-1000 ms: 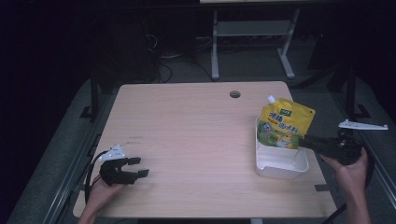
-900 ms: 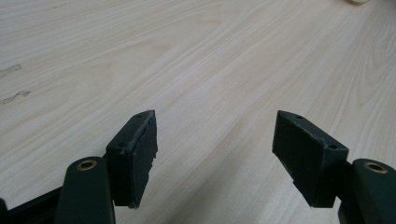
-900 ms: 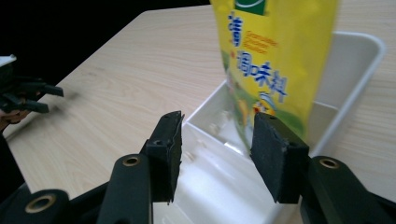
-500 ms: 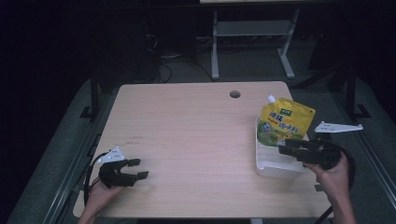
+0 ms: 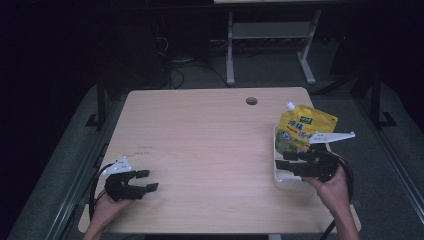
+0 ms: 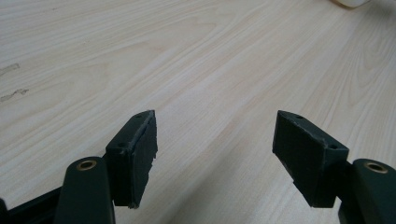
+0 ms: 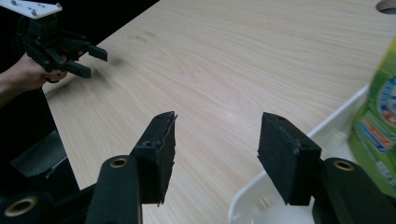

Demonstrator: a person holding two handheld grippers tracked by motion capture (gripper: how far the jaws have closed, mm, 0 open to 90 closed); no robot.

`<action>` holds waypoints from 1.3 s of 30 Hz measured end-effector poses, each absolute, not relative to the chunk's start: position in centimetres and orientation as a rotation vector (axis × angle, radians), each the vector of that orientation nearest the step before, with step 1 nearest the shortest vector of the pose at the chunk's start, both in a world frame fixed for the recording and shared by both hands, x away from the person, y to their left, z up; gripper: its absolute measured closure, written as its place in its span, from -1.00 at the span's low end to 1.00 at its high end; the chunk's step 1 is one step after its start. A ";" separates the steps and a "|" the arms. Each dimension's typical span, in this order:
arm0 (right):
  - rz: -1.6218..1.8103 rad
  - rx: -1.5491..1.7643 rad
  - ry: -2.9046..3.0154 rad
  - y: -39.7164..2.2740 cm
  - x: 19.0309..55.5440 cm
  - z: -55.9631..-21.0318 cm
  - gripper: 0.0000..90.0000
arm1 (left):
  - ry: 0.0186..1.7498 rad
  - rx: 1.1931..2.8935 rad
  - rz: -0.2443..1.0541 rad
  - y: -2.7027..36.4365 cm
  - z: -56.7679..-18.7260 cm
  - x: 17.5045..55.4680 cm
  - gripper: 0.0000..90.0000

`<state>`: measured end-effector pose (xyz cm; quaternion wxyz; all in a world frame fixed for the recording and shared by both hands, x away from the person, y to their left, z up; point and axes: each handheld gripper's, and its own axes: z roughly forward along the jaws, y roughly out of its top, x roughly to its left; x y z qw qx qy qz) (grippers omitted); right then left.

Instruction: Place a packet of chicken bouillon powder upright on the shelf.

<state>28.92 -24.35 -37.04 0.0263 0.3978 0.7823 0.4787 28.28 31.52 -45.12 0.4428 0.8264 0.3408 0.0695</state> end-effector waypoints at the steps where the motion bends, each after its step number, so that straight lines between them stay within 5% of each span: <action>1: 1.476 1.225 2.421 -24.1 28.9 -37.1 0.00 | 0.846 2.049 0.172 31.5 -45.1 28.3 -0.32; 39: 1.430 1.050 2.611 -13.4 30.6 -37.5 -0.13 | 0.858 2.032 0.169 31.7 -45.0 28.3 -0.33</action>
